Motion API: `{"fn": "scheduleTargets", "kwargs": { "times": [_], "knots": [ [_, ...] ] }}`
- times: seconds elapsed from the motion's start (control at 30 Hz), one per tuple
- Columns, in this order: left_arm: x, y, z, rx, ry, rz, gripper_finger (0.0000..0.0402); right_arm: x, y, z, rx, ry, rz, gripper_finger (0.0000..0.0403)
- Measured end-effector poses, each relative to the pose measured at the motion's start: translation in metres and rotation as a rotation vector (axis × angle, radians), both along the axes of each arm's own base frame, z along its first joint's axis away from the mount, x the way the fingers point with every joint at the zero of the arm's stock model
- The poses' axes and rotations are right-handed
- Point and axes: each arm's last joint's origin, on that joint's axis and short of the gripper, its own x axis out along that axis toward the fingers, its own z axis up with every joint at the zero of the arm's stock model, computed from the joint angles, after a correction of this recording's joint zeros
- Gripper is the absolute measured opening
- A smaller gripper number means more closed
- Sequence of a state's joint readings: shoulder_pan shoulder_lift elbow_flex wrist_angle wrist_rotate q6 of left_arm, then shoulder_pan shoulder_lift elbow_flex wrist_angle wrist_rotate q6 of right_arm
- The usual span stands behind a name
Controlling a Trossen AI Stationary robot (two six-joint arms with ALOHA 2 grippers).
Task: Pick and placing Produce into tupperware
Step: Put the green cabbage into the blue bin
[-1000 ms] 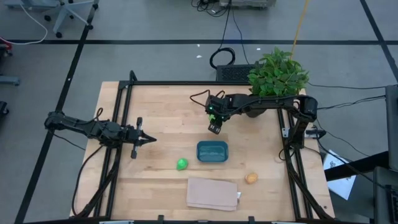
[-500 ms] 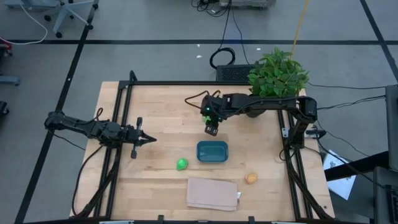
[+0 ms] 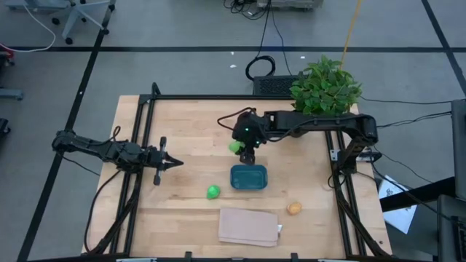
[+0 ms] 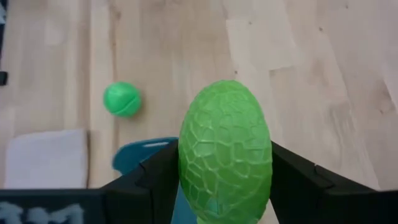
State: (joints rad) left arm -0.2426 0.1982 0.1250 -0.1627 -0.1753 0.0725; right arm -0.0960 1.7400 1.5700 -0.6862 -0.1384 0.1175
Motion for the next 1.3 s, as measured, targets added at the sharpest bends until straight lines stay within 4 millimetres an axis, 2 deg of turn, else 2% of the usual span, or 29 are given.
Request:
{"fn": "scheduleTargets", "kwargs": {
  "times": [0.43, 0.77, 1.3],
  "knots": [
    [0.000, 0.000, -0.001, -0.001, 0.007, 0.012, 0.0003, 0.005, 0.025, 0.009, 0.073, -0.099, 0.163, 0.0194],
    [0.000, 0.000, -0.001, -0.001, 0.012, 0.012, 0.0003, 0.003, 0.036, 0.002, 0.068, -0.075, 0.201, 0.0194],
    [0.000, 0.000, -0.001, -0.005, 0.012, 0.013, 0.0003, 0.003, 0.036, 0.000, 0.041, -0.075, 0.234, 0.0194]
  ]
}}
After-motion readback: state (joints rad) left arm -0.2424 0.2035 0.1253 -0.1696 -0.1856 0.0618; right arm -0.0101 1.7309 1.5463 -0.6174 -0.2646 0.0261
